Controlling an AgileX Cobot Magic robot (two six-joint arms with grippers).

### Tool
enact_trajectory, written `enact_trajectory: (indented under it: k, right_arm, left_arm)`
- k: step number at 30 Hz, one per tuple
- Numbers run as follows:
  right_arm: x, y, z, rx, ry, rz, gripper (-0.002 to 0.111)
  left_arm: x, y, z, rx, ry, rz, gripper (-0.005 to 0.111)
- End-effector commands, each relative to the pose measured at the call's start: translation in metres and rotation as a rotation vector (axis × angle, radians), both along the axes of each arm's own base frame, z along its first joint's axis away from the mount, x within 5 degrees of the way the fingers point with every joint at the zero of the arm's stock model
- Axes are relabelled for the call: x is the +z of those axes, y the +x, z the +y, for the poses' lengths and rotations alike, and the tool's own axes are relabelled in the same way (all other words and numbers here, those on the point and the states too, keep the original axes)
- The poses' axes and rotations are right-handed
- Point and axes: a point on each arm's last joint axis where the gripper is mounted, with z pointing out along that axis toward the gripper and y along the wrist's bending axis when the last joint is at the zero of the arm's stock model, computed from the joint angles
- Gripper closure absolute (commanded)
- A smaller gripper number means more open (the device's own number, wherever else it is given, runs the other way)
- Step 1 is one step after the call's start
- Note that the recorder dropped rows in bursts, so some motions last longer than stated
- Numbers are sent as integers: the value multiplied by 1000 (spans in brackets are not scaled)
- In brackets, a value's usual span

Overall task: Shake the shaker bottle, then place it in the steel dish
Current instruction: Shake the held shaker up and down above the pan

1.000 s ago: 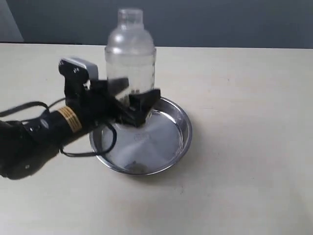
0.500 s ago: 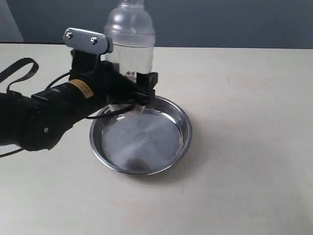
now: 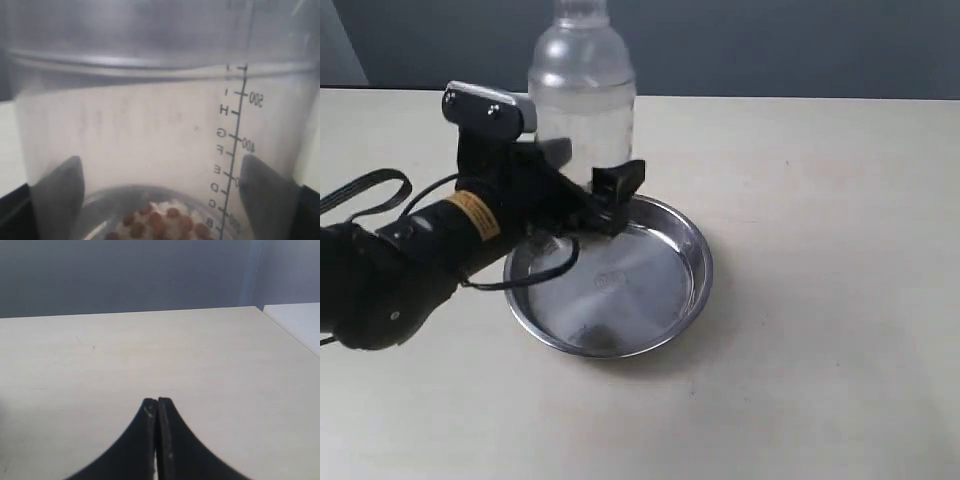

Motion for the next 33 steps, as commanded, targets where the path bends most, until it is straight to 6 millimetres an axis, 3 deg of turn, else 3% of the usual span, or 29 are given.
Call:
enact_trajectory:
  k: [1, 2, 3, 4, 7, 9, 11, 12, 15, 18, 20, 21, 24, 26, 29, 32, 33]
  right_arm:
    - [1, 0, 0, -4, -3, -17, 109]
    - [1, 0, 0, -4, -3, -17, 109]
    - [1, 0, 0, -4, -3, -17, 109]
    - [1, 0, 0, -4, -3, -17, 109]
    - [1, 0, 0, -4, -3, -17, 109]
    - [1, 0, 0, -4, -3, -17, 109]
    - [1, 0, 0, -4, -3, -17, 109]
    - [1, 0, 0, -4, -3, -17, 109]
    - [1, 0, 0, -4, -3, -17, 109]
    - [1, 0, 0, -4, -3, -17, 109]
    - [1, 0, 0, -4, -3, -17, 109]
    - [1, 0, 0, -4, -3, -17, 109]
    - [1, 0, 0, -4, -3, -17, 109]
    - [1, 0, 0, -4, -3, -17, 109]
    - [1, 0, 0, -4, -3, -17, 109]
    - [1, 0, 0, -4, -3, -17, 109]
    - [1, 0, 0, -4, -3, -17, 109]
  left_arm:
    - [4, -23, 4, -23, -56, -143, 106]
    - [13, -3, 8, 74, -27, -204, 106]
    - [14, 14, 11, 99, -14, -143, 106]
    - [13, 20, 8, 14, 9, -45, 106]
    - [16, -13, -6, -180, -52, 32, 106]
    - [23, -22, -10, -145, -53, -65, 106]
    - [20, -7, -7, -9, 47, -126, 106]
    - [14, 10, -7, 70, 64, -113, 106]
    - [3, 29, -4, 10, 27, 1, 106]
    - [10, -2, -10, -151, -60, 88, 106]
    - [17, -21, -7, -140, -65, 34, 106]
    - [19, -20, -4, -86, -2, -41, 106]
    - [14, 15, 11, 179, 91, -91, 106]
    - [7, 31, 13, 171, 90, -6, 106]
    - [10, 2, 0, -30, 77, 126, 106]
    - [25, -37, -6, -73, -1, 17, 106]
    - [31, -39, -4, -31, 21, -68, 106]
